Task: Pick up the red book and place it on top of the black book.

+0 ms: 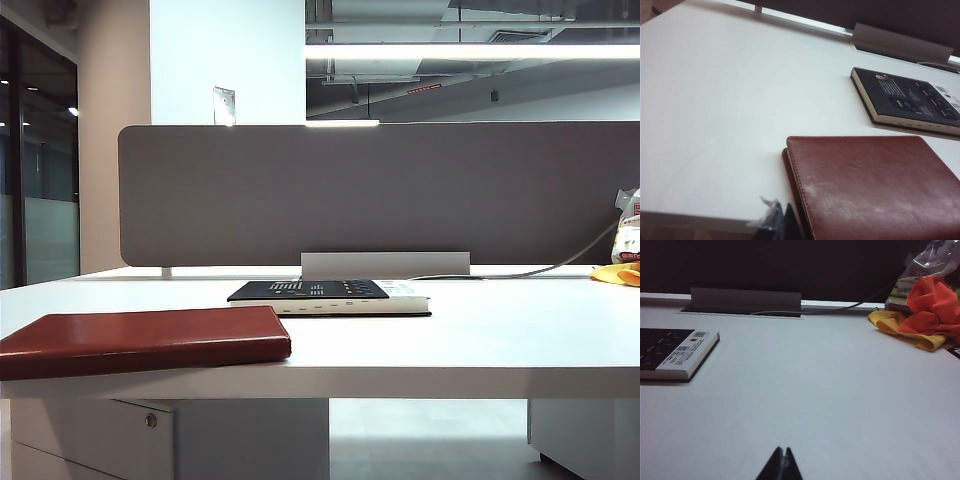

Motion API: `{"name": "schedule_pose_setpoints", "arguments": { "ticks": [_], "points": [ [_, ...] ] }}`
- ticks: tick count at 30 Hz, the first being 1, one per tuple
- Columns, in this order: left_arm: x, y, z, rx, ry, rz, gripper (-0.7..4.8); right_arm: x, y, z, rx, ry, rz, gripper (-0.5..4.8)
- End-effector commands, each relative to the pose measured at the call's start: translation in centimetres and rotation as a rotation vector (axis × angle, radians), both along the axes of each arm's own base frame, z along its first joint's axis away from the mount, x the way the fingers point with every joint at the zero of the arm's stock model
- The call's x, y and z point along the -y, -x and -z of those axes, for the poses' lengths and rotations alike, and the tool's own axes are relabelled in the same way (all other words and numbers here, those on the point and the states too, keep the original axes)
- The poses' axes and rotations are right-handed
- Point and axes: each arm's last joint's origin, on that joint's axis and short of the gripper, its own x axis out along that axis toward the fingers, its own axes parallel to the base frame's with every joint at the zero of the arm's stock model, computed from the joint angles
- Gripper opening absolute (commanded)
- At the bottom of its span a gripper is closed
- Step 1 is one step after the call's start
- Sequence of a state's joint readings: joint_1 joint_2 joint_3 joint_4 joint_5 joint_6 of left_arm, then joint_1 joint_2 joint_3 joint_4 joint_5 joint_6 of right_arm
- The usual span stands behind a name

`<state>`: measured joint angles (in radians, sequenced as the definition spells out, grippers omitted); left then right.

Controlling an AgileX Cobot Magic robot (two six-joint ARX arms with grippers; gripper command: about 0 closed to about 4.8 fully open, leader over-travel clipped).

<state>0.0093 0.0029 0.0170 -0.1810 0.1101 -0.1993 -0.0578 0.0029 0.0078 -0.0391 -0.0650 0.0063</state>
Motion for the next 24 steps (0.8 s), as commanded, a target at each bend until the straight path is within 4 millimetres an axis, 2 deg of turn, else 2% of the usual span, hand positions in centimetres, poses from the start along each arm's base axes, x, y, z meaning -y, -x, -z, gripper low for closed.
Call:
{"name": "schedule_pose_setpoints", "arguments": {
  "ticks": [1, 12, 24],
  "points": [
    [0.0, 0.2, -0.7, -0.004, -0.001, 0.014, -0.02, 0.0, 0.0, 0.1, 0.001, -0.001, -0.007, 0.00],
    [-0.1, 0.8, -3.8, 0.097, 0.083, -0.042, -0.03, 0.0, 0.0, 0.5, -0.041, -0.003, -0.006, 0.00],
    [-0.1, 0.9, -5.0, -0.032, 0.083, -0.048, -0.03, 0.0, 0.0, 0.5, -0.042, -0.003, -0.006, 0.00]
  ]
}}
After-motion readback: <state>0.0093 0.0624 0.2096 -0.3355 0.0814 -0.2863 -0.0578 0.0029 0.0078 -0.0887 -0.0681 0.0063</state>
